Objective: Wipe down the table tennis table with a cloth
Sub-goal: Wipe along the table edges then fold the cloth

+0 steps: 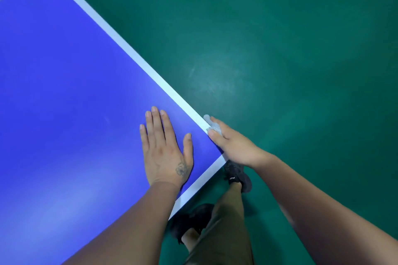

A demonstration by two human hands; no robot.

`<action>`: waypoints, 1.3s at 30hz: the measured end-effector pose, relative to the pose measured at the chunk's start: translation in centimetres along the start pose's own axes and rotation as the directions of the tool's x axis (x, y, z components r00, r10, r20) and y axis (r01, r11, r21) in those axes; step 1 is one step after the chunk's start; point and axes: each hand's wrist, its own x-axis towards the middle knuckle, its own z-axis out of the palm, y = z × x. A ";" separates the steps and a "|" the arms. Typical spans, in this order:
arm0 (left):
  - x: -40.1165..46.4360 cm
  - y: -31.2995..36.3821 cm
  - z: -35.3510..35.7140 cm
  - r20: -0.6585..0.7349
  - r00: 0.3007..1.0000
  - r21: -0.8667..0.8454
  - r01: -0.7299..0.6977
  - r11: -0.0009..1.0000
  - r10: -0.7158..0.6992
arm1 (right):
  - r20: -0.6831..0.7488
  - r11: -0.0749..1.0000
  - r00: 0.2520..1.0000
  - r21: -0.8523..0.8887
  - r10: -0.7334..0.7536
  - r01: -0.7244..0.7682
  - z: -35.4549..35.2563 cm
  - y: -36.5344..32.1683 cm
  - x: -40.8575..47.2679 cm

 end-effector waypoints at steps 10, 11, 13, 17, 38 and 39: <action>0.1 0.2 -0.3 0.036 0.999 -0.017 0.036 0.999 -0.035 | 0.140 0.993 0.984 -0.014 -0.111 0.115 -0.8 -4.5 3.7; 0.2 0.1 -0.3 0.033 0.999 -0.026 0.038 0.999 -0.038 | 0.153 0.992 0.981 -0.020 -0.120 0.125 -1.0 -3.6 2.6; 0.2 0.2 -0.3 0.020 0.999 -0.045 0.045 0.998 -0.044 | 0.178 0.993 0.979 -0.034 -0.103 0.111 -1.5 -1.4 0.5; 0.2 0.3 -0.3 -0.003 0.999 -0.037 0.040 0.999 -0.040 | 0.156 0.984 0.987 -0.177 0.044 -0.016 -2.2 -0.2 -1.5; 0.9 0.4 -0.7 -0.179 0.970 -0.318 0.103 0.942 -0.167 | 0.119 0.966 0.980 -0.186 -0.158 0.178 -0.4 -13.0 11.2; 1.6 0.6 -0.7 -0.221 0.945 -0.370 0.146 0.917 -0.240 | 0.130 0.962 0.980 -0.210 -0.151 0.176 -0.7 -11.9 10.4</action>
